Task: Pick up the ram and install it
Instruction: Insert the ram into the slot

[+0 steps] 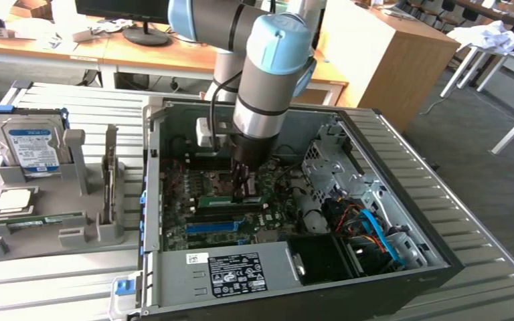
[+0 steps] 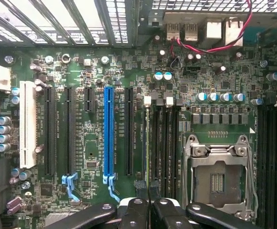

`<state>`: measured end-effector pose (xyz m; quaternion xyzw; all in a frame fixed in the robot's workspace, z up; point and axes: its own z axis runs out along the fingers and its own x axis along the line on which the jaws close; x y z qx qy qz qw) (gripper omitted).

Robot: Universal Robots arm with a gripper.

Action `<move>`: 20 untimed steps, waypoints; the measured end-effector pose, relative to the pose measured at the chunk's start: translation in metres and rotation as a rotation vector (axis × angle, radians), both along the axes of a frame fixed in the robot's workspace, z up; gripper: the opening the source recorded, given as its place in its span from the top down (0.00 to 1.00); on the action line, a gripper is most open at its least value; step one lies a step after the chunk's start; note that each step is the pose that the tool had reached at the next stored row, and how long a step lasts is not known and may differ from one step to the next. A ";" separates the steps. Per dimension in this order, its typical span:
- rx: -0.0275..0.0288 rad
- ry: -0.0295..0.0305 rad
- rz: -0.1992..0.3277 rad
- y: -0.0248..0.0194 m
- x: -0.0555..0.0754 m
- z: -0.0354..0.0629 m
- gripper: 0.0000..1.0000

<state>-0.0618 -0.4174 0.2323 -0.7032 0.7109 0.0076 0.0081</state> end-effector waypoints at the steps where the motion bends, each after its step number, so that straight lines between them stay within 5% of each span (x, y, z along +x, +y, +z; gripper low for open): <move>1: -0.0001 -0.0001 0.000 0.0001 0.000 -0.0005 0.88; 20: -0.0002 0.0000 0.000 0.0004 -0.001 -0.0068 0.88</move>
